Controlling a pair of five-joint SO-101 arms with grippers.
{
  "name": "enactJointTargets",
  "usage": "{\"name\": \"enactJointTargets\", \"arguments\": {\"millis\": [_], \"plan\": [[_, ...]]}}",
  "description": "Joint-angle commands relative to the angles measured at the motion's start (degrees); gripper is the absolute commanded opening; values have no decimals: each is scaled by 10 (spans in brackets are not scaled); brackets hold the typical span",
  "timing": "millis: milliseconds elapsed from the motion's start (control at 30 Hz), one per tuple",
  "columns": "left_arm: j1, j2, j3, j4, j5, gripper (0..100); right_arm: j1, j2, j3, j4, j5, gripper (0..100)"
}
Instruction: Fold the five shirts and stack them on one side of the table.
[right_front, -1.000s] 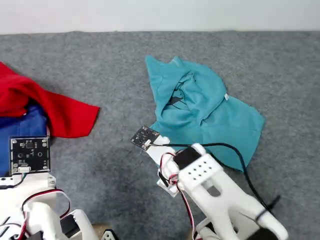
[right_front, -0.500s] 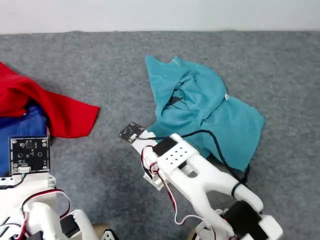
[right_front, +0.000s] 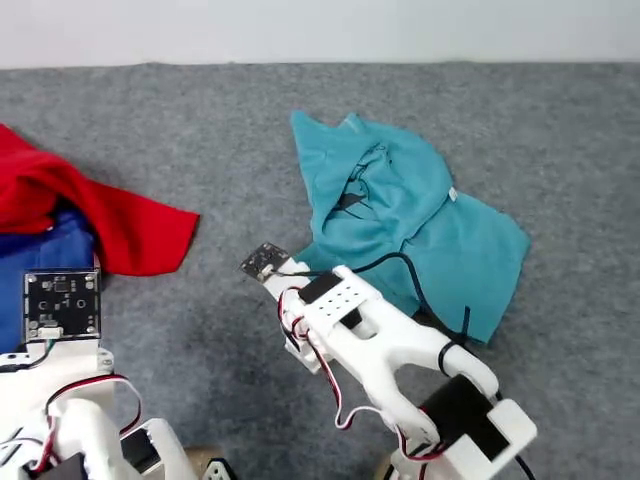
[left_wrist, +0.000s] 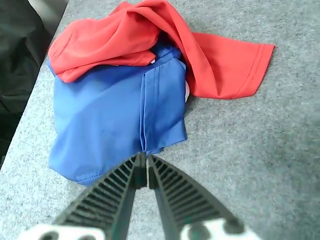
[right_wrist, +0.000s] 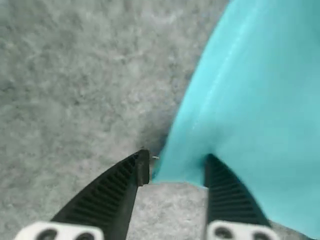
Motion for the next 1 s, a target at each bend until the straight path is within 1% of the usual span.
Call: {"name": "enactJointTargets", "arguments": {"millis": [0, 200, 333, 467, 667, 967], "plan": [[-1, -2, 2, 10, 4, 14, -7, 7, -25, -15, 2, 8], [-1, -2, 2, 10, 4, 14, -7, 0, -27, -7, 3, 10], [-1, -2, 2, 10, 4, 14, -4, -30, -62, 58, 54, 10], [-1, -2, 2, 10, 4, 14, 37, -112, -115, 134, 116, 10], [-1, -2, -1, 10, 4, 14, 108, -266, -242, 230, 212, 10], [0, -2, -15, 10, 4, 14, 201, -384, -379, 323, 318, 10]]}}
